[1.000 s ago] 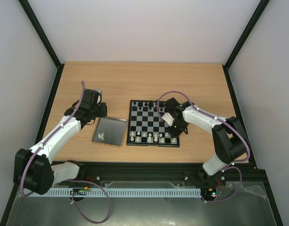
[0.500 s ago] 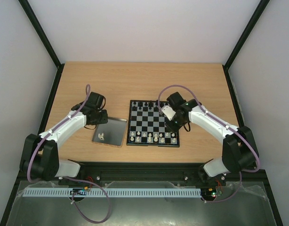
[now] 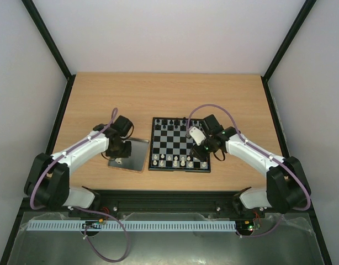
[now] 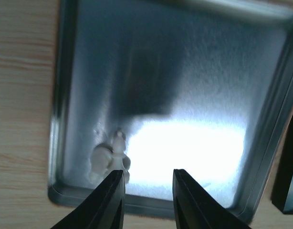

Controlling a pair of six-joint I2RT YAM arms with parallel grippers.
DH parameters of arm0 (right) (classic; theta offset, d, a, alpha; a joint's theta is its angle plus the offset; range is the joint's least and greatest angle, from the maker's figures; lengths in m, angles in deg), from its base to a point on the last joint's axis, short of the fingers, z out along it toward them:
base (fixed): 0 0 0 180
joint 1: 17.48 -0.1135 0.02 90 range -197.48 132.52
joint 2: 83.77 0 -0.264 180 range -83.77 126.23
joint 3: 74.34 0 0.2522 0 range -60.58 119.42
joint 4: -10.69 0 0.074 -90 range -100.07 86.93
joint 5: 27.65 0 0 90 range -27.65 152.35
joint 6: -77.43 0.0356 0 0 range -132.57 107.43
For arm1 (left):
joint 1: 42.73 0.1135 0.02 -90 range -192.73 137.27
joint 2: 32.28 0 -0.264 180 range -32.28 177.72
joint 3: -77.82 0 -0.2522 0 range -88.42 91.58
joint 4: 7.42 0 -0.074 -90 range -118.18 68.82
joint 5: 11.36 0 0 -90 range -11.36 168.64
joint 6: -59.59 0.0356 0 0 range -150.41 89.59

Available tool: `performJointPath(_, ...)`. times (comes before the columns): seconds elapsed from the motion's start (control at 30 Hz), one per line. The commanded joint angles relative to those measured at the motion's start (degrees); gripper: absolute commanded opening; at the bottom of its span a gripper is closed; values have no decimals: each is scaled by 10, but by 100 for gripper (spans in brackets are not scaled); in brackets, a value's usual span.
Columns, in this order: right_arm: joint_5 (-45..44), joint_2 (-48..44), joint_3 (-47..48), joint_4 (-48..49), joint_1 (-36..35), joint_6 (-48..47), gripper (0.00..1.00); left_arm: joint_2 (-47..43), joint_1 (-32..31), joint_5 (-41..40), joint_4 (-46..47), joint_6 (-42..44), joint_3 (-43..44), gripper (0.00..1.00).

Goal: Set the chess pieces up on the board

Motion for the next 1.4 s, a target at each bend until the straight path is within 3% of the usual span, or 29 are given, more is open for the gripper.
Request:
performJointPath(0.0, 28, -20, -15, 28, 3, 6, 36, 26, -36, -19, -50, -24, 16, 24)
performJointPath(0.4, 36, -26, -22, 27, 3, 2, 36, 72, -57, -99, -59, -47, 7, 27)
performJointPath(1.2, 41, -7, -23, 20, 3, 1, 36, 155, -57, -82, -13, -45, 3, 25)
performJointPath(1.37, 42, -1, -24, 17, 3, 0, 36, 170, -58, -70, -4, -37, 1, 19)
